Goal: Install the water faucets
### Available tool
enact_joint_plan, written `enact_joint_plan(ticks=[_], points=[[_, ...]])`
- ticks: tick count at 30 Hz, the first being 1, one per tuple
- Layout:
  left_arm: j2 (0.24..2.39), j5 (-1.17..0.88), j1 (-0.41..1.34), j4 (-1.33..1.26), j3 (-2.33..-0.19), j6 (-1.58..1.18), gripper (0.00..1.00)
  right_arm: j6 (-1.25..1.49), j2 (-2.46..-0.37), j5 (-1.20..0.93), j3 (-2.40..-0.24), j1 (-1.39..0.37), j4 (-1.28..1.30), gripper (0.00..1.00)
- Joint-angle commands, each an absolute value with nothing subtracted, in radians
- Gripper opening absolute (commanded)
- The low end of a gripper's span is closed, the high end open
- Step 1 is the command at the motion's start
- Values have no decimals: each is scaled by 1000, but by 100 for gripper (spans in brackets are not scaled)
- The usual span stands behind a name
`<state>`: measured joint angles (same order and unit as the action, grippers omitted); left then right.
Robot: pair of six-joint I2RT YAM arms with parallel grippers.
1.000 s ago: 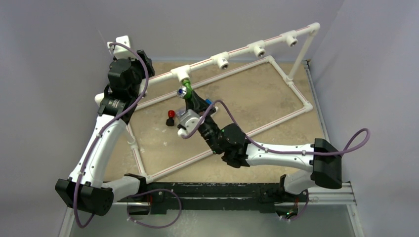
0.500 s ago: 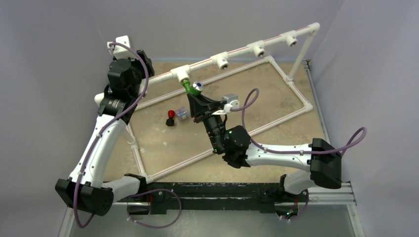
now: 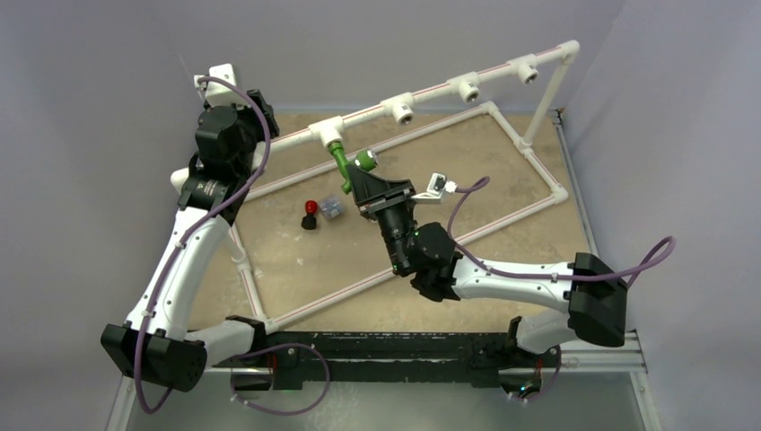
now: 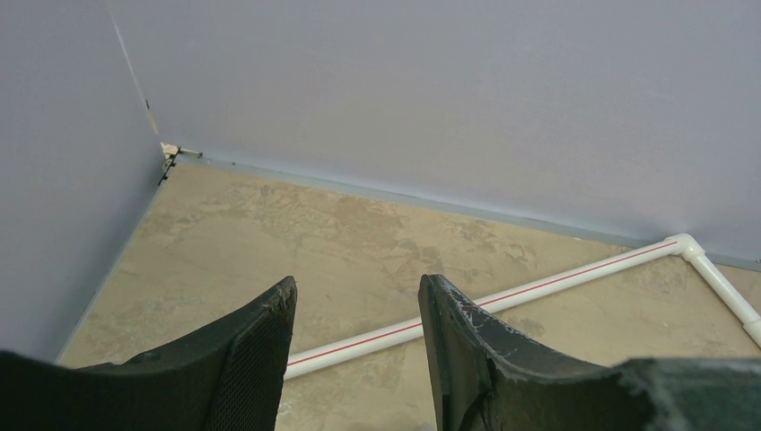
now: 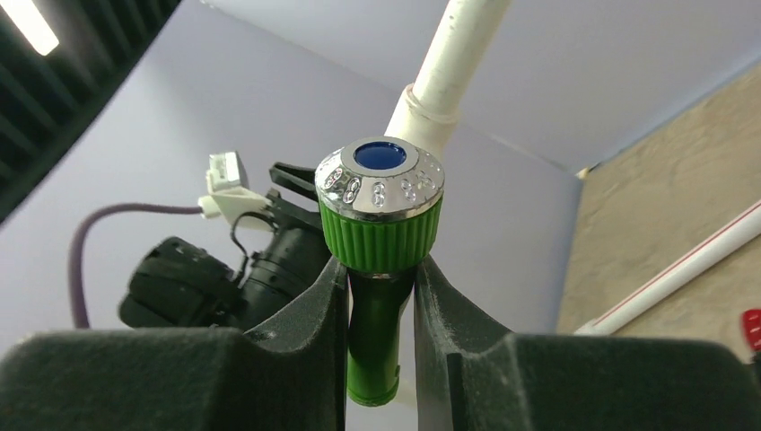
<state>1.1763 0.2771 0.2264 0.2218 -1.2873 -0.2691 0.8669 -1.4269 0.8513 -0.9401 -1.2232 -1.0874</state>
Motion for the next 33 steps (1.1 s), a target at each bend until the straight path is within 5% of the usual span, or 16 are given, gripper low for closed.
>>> enact_joint_plan(ticks=[1, 9, 16, 20, 33], points=[[1171, 188, 261, 433, -1241, -273, 52, 1271, -1421, 646, -930, -1181, -1025, 0], [1170, 187, 261, 432, -1239, -272, 52, 1398, -1396, 579, -890, -1150, -981, 1], [1167, 186, 261, 433, -1239, -274, 52, 1334, -1348, 613, -856, -1149, -946, 51], [1169, 190, 261, 434, -1242, -273, 52, 1296, -1320, 621, -835, -1147, -934, 67], [1180, 192, 261, 435, -1246, -273, 52, 876, -1112, 537, -747, -1133, -875, 78]])
